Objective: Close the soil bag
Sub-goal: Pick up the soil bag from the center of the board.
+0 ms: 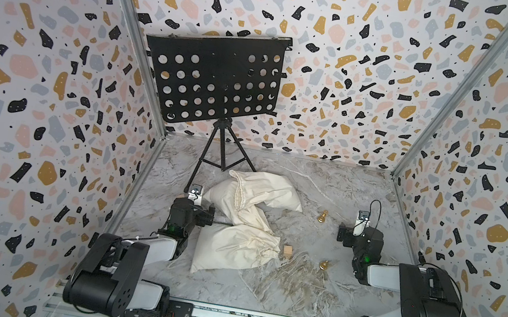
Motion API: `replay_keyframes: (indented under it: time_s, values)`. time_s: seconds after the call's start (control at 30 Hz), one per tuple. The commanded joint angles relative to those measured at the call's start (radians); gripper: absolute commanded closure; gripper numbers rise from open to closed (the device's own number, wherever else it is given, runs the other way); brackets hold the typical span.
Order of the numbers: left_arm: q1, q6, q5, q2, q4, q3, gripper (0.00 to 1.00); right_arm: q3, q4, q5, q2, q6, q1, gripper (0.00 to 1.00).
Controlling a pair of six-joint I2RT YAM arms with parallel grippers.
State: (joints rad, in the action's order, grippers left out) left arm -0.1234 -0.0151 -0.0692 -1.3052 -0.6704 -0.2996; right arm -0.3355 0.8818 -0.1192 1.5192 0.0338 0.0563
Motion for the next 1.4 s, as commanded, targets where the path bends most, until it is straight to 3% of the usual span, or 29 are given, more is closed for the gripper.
replay_keyframes:
  time_s: [0.0,0.23,0.37,0.53,0.8,0.97,1.3,1.37]
  values:
    - [0.002,0.010,-0.026,0.101,0.081,-0.045,0.01,-0.008,-0.036,-0.020,-0.068,-0.010,-0.005,0.00]
    - [-0.026,0.134,-0.090,0.377,0.376,-0.117,0.05,-0.136,-0.514,-0.114,-0.361,-0.091,0.021,0.00]
    - [-0.067,0.245,-0.016,0.415,0.474,-0.177,0.07,-0.237,-0.701,-0.157,-0.455,-0.111,0.125,0.00]
    - [-0.126,0.374,0.201,0.340,0.535,-0.282,0.12,-0.381,-0.823,-0.099,-0.423,-0.101,0.292,0.00]
    - [-0.177,0.472,0.322,0.220,0.518,-0.356,0.13,-0.489,-0.918,0.024,-0.348,-0.099,0.509,0.03]
    - [-0.185,0.504,0.379,0.138,0.505,-0.401,0.24,-0.496,-0.908,0.090,-0.297,-0.110,0.573,0.05]
    - [-0.222,0.529,0.440,0.002,0.472,-0.475,0.40,-0.497,-0.902,0.103,-0.246,-0.058,0.665,0.06]
    - [-0.230,0.526,0.441,-0.018,0.488,-0.499,0.49,-0.499,-0.894,0.118,-0.238,-0.050,0.678,0.07]
